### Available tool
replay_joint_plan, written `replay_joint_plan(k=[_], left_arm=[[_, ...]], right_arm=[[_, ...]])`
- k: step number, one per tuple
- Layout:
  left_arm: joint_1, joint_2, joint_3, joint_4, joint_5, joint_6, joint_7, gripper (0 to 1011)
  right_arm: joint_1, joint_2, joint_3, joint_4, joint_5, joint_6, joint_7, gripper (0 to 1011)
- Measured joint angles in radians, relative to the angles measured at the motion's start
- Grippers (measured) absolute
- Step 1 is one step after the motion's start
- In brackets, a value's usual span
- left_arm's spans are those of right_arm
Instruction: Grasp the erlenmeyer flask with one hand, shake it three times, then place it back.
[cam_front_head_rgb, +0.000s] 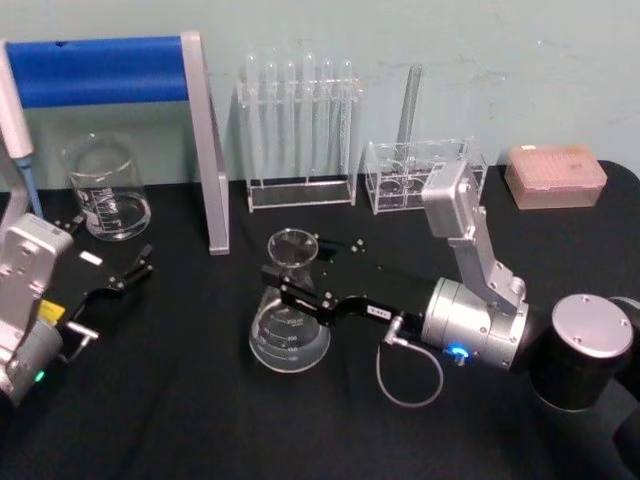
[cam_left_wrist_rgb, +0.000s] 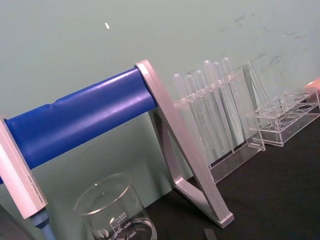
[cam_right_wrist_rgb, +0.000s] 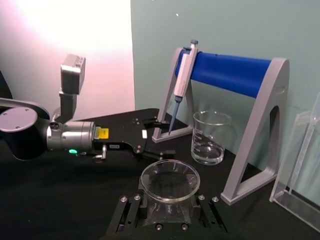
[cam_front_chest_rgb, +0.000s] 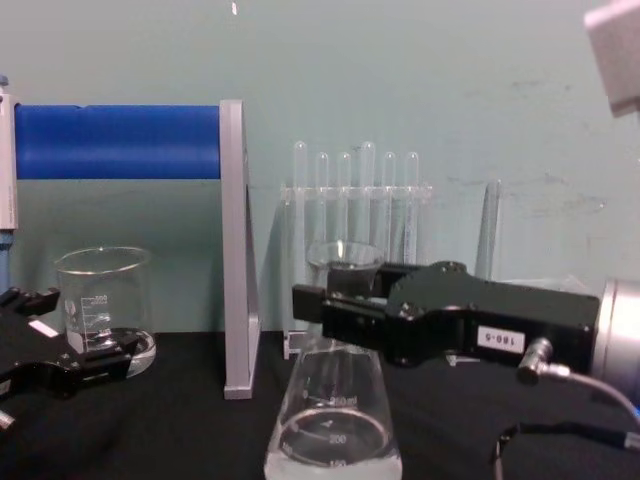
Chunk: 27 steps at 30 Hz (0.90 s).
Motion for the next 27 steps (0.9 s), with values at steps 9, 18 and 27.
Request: replay_joint_plan(k=[9,18,27], left_arm=[[0.000,0.000,0.000,0.000,0.000,0.000,0.000,1001],[0.000,0.000,0.000,0.000,0.000,0.000,0.000,1000],[0.000,0.000,0.000,0.000,0.000,0.000,0.000,1001]], right_arm=[[0.001,-0.018,-0.011,0.053,-0.010,-0.016,0.003,449],[0.004,-0.030,-0.019,0.091,-0.032,-0.024,0.004,449],[0.004,-0.039,-0.019,0.111,-0.040,-0.024,0.004,449]])
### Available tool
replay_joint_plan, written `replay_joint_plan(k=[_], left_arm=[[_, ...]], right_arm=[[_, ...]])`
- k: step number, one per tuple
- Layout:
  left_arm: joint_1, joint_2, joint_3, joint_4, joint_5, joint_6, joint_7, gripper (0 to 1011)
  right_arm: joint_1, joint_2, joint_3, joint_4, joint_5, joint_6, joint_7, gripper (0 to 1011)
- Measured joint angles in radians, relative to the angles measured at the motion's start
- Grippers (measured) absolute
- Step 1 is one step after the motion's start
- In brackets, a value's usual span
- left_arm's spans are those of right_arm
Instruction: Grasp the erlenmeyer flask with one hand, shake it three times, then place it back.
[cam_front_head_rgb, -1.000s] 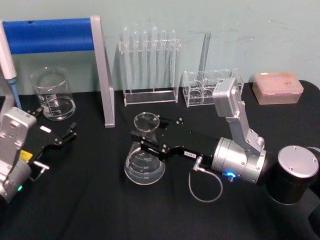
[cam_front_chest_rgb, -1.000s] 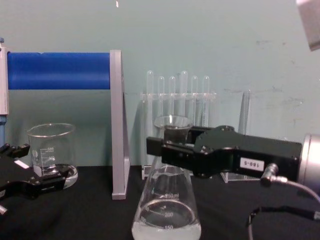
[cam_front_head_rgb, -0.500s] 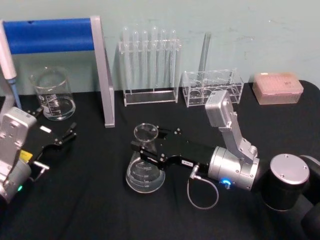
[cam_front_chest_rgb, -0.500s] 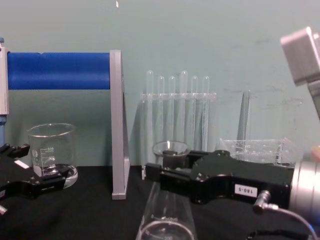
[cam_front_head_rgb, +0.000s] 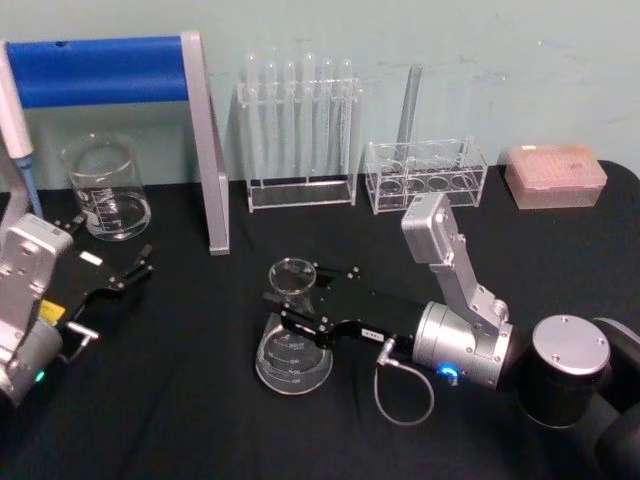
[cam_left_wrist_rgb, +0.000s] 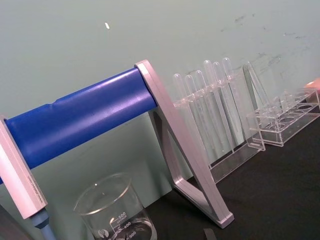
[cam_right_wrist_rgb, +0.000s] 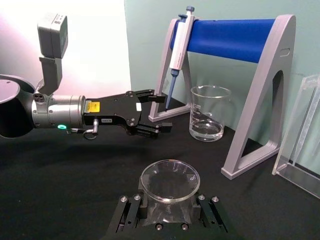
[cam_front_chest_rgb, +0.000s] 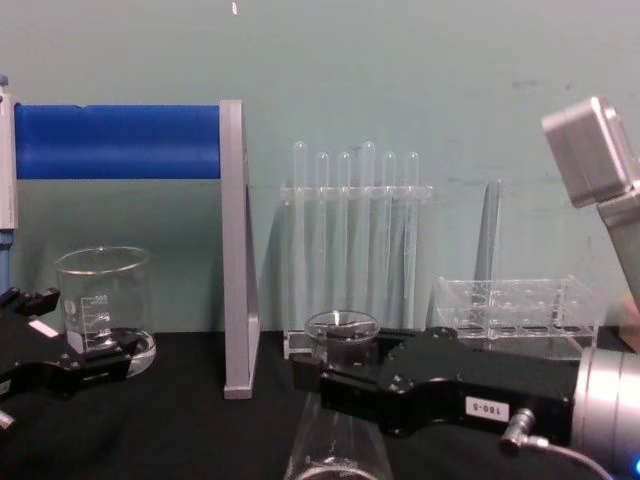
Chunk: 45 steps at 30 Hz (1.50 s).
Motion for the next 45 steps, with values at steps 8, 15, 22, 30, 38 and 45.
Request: replay_joint_plan(k=[8,15,22,30,38,45], left_arm=[[0.000,0.000,0.000,0.000,0.000,0.000,0.000,1001],[0.000,0.000,0.000,0.000,0.000,0.000,0.000,1001],[0.000,0.000,0.000,0.000,0.000,0.000,0.000,1001],[0.000,0.000,0.000,0.000,0.000,0.000,0.000,1001],[0.000,0.000,0.000,0.000,0.000,0.000,0.000,1001],[0.000,0.000,0.000,0.000,0.000,0.000,0.000,1001]], right_arm=[[-0.004,-0.006,0.002,0.007,-0.003,0.005,-0.001,450],[-0.008,-0.008,0.003,0.008,-0.005,0.010,-0.003,449],[-0.013,-0.008,0.006,0.004,-0.009,0.015,-0.009,449],[-0.014,-0.007,0.006,0.002,-0.014,0.017,-0.014,449],[-0.013,-0.007,0.006,0.002,-0.014,0.017,-0.013,508],[-0.013,-0.007,0.006,0.002,-0.013,0.017,-0.013,734]])
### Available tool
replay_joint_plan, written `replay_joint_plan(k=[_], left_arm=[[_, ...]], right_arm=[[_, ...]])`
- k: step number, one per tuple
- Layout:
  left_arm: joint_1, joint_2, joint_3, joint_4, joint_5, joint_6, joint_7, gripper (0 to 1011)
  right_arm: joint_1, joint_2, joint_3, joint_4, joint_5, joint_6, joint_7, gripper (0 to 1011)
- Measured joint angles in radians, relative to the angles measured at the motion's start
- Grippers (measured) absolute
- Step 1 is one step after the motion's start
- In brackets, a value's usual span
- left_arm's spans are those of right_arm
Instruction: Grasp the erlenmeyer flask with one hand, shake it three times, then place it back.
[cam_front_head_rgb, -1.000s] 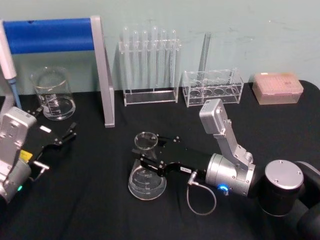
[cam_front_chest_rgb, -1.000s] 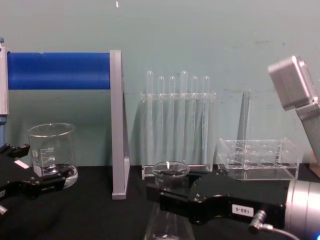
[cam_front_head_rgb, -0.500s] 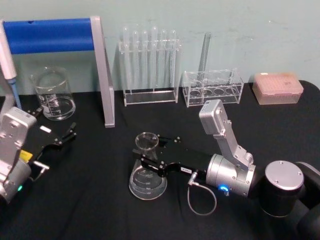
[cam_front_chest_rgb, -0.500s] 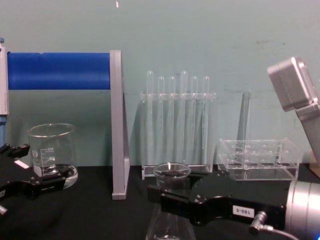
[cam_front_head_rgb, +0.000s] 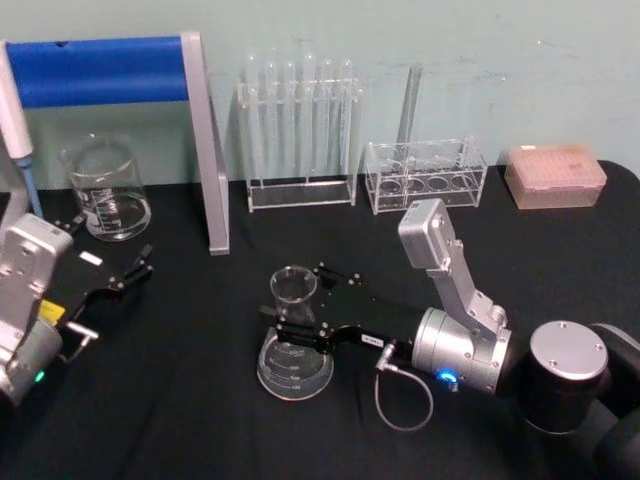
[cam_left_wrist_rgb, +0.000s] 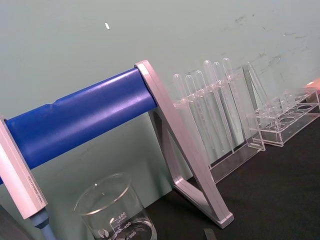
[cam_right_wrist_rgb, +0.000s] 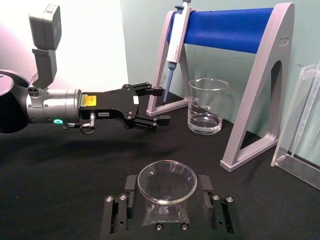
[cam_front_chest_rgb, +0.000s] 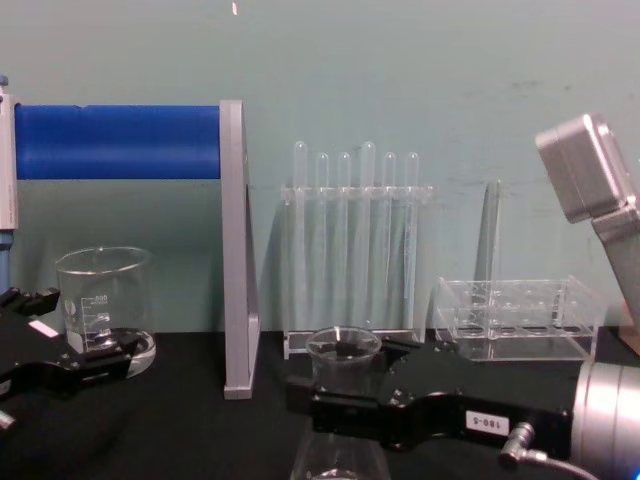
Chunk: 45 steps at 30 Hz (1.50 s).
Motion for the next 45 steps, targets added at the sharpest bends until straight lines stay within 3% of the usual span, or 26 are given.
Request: replay_joint_plan(k=[8,17,28,35,40,45], left_arm=[[0.000,0.000,0.000,0.000,0.000,0.000,0.000,1001],[0.000,0.000,0.000,0.000,0.000,0.000,0.000,1001],[0.000,0.000,0.000,0.000,0.000,0.000,0.000,1001],[0.000,0.000,0.000,0.000,0.000,0.000,0.000,1001],[0.000,0.000,0.000,0.000,0.000,0.000,0.000,1001],[0.000,0.000,0.000,0.000,0.000,0.000,0.000,1001]], right_arm=[[0.000,0.000,0.000,0.000,0.001,0.000,0.001,977],[-0.001,0.003,0.001,-0.002,0.004,-0.001,0.005,1000],[-0.053,0.108,0.041,-0.073,0.042,0.003,0.050,1000],[-0.104,0.182,0.088,-0.131,0.074,-0.005,0.051,1000],[-0.131,0.186,0.128,-0.145,0.081,-0.016,-0.008,1000],[-0.154,0.118,0.181,-0.136,0.044,-0.030,-0.183,1000]])
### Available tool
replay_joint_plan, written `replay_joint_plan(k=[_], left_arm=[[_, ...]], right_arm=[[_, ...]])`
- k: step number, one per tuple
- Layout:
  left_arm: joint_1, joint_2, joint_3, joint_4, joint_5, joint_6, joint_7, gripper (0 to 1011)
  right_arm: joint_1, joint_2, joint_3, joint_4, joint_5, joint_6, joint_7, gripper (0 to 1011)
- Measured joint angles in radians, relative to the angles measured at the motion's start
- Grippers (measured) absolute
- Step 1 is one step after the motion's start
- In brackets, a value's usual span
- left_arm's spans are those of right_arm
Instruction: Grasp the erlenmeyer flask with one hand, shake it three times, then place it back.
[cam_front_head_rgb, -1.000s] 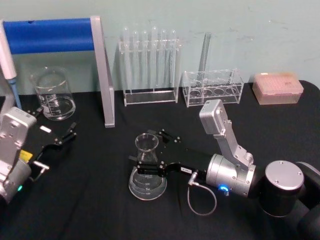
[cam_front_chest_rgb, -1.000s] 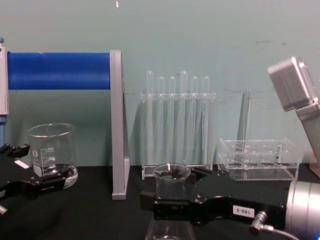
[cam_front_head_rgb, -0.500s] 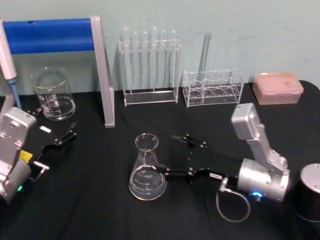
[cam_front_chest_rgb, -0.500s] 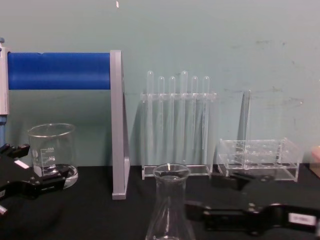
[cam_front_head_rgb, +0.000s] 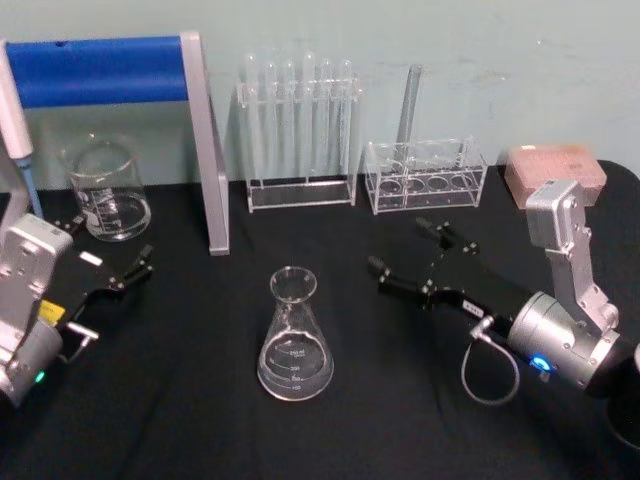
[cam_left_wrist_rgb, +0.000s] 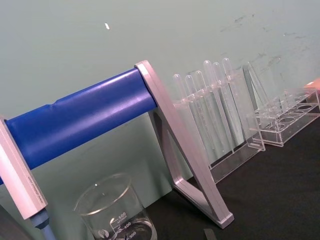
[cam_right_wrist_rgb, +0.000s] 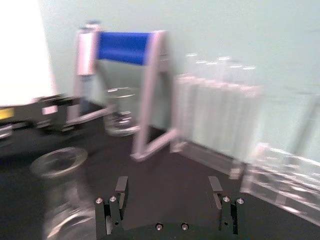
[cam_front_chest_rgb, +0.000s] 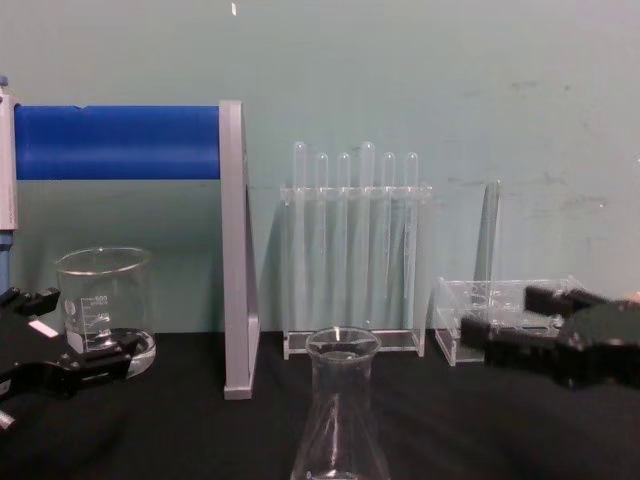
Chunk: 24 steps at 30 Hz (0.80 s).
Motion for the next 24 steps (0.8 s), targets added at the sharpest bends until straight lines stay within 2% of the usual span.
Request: replay_joint_plan(k=[1,2,4,5,6,7,9,12,17,24], left_arm=[[0.000,0.000,0.000,0.000,0.000,0.000,0.000,1001],[0.000,0.000,0.000,0.000,0.000,0.000,0.000,1001],[0.000,0.000,0.000,0.000,0.000,0.000,0.000,1001],[0.000,0.000,0.000,0.000,0.000,0.000,0.000,1001],[0.000,0.000,0.000,0.000,0.000,0.000,0.000,1000],[0.000,0.000,0.000,0.000,0.000,0.000,0.000,1001],[0.000,0.000,0.000,0.000,0.000,0.000,0.000,1001],[0.000,0.000,0.000,0.000,0.000,0.000,0.000,1001],[0.000,0.000,0.000,0.000,0.000,0.000,0.000,1001],[0.000,0.000,0.000,0.000,0.000,0.000,0.000,1001]], right_arm=[[-0.001,-0.014,0.006,0.005,-0.009,-0.002,-0.025,1000],[-0.001,-0.041,0.014,0.017,-0.032,-0.007,-0.081,1000],[0.000,-0.071,0.020,0.033,-0.054,-0.011,-0.132,1000],[0.004,-0.100,0.024,0.050,-0.075,-0.015,-0.180,1000],[0.004,-0.100,0.024,0.050,-0.075,-0.015,-0.180,1000],[0.010,-0.128,0.028,0.072,-0.096,-0.022,-0.224,1000],[0.018,-0.163,0.031,0.103,-0.123,-0.035,-0.273,1000],[0.029,-0.198,0.030,0.144,-0.157,-0.050,-0.317,1000],[0.038,-0.227,0.025,0.188,-0.192,-0.057,-0.341,1000],[0.042,-0.244,0.030,0.212,-0.213,-0.052,-0.343,1000]])
